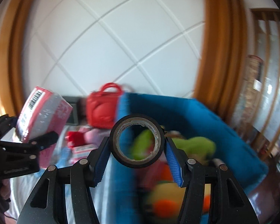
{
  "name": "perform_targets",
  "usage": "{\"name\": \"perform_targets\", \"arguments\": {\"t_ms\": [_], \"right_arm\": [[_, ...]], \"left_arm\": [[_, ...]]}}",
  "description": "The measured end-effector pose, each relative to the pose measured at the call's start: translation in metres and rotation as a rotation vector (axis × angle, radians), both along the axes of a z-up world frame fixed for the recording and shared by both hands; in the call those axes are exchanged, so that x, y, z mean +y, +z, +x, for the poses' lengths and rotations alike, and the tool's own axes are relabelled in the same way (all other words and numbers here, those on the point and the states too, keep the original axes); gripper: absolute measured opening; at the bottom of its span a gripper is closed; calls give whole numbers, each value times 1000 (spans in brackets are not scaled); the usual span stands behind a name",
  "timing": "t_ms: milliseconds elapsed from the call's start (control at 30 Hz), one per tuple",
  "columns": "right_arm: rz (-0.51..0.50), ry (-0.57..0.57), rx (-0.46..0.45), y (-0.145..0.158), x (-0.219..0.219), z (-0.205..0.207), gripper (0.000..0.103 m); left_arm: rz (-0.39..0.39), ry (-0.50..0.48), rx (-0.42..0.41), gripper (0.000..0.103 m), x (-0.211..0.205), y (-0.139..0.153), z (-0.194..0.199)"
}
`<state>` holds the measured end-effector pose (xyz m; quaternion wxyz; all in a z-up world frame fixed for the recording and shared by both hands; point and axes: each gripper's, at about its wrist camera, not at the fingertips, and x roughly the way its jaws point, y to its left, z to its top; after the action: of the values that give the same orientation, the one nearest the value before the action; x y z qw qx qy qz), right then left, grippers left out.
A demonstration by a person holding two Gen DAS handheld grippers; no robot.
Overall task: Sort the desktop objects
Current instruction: 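Carry the tissue pack and tape roll over the blue bin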
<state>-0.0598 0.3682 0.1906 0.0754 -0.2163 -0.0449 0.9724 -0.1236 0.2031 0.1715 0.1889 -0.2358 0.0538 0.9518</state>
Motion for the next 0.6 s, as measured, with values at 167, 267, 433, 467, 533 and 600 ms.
{"name": "perform_targets", "arguments": {"t_ms": [167, 267, 433, 467, 533, 600], "right_arm": [[-20, -110, -9, -4, 76, 8, 57], [-31, -153, -34, -13, 115, 4, 57], [-49, -177, -80, -30, 155, -2, 57], [-52, -183, -87, -33, 161, -2, 57], [-49, -202, -99, -39, 173, -5, 57], [-45, -216, -106, -43, 184, -8, 57]], "left_arm": [[4, -92, -25, 82, 82, 11, 0], [-36, -120, -25, 82, 128, 14, 1], [-87, -145, -97, 82, 180, 10, -12], [-102, -145, -110, 82, 190, 7, -14], [-118, -142, -127, 82, 203, 3, -19], [-122, -145, -149, 82, 209, -1, -22]]}}
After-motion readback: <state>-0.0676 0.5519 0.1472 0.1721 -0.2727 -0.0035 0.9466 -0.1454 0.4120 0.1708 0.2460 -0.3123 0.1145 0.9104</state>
